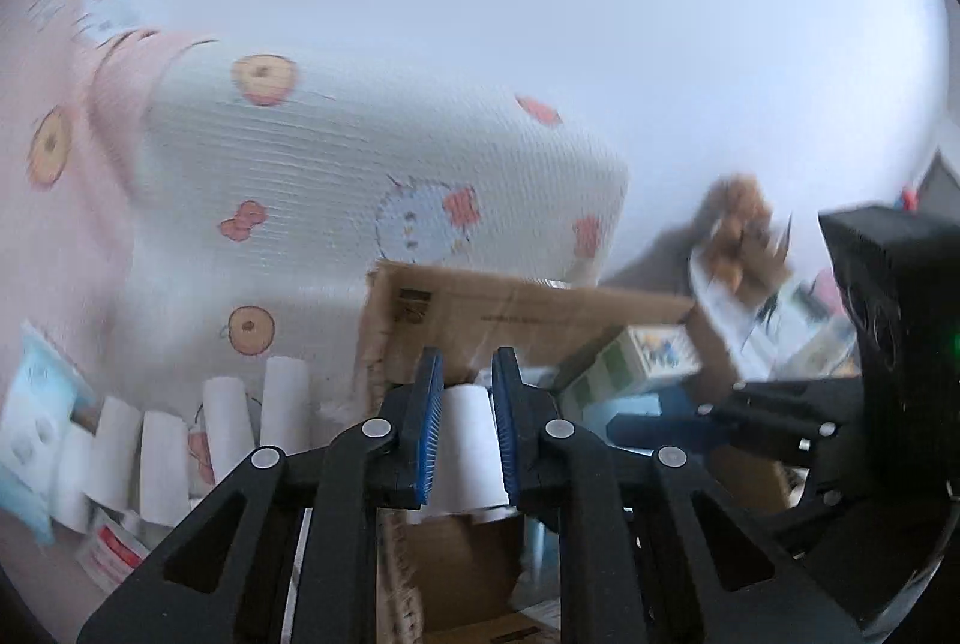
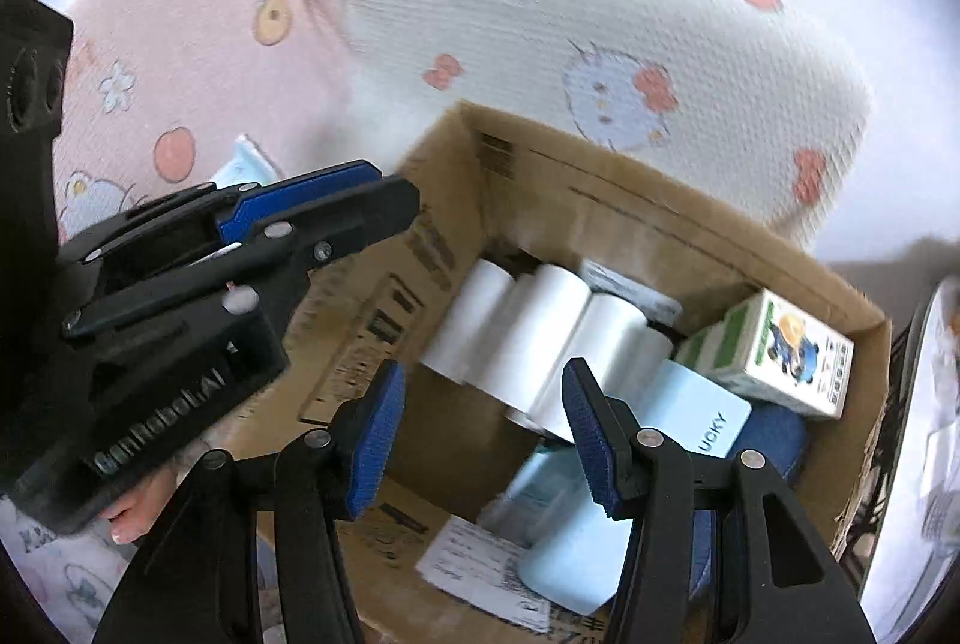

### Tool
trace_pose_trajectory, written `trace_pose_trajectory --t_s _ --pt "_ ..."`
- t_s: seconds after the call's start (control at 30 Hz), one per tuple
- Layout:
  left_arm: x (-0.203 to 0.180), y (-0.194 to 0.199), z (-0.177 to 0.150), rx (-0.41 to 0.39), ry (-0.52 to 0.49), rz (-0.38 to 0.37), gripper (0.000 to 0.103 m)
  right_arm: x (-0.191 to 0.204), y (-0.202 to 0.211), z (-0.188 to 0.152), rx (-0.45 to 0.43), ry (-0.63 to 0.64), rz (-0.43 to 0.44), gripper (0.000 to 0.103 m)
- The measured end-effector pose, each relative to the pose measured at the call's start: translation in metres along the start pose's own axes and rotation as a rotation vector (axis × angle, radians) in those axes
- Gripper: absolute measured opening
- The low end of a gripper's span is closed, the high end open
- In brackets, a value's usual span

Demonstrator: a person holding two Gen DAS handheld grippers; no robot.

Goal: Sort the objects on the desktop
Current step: 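Withdraw the open left gripper from the box back to the pile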

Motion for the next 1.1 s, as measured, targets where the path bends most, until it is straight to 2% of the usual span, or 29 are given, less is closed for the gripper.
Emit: trace_pose_trajectory --t_s 0.13,0.4,0.57,0.73,0.8,0.87,0.93,1.0,1.1 --pt "0.019 0.024 -0.003 -0.069 0.017 0.022 0.019 0.022 -0.032 0.01 -0.019 0.067 -0.01 0.051" --pt "0.046 0.062 -0.014 -0.187 0.001 0.109 0.019 0.076 -0.031 0.013 -0.077 0.198 -0.019 0.051" --pt "0.072 0.084 -0.021 -0.251 0.02 0.158 0.019 0.097 -0.033 0.013 -0.091 0.21 0.028 0.051" --pt "0.109 0.094 -0.037 -0.236 0.028 0.265 0.025 0.117 -0.036 0.024 -0.105 0.209 0.064 0.051" --pt "0.132 0.094 -0.046 -0.224 0.075 0.305 0.032 0.127 -0.04 0.031 -0.101 0.218 0.081 0.051" --pt "0.154 0.092 -0.054 -0.199 0.166 0.295 0.034 0.139 -0.045 0.036 -0.093 0.228 0.107 0.051" --pt "0.177 0.09 -0.061 -0.166 0.273 0.226 0.034 0.149 -0.051 0.042 -0.079 0.233 0.131 0.051" --pt "0.191 0.092 -0.065 -0.158 0.329 0.196 0.034 0.16 -0.058 0.048 -0.065 0.237 0.141 0.051" --pt "0.204 0.096 -0.071 -0.178 0.337 0.211 0.037 0.168 -0.07 0.06 -0.043 0.218 0.148 0.051"
Point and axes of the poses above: each gripper's, at about its wrist camera, not at the fingertips, and y roughly against the way its jaws point, x to its left, z to its top, the point moved 6 cm from there along -y, roughly the way its jaws point
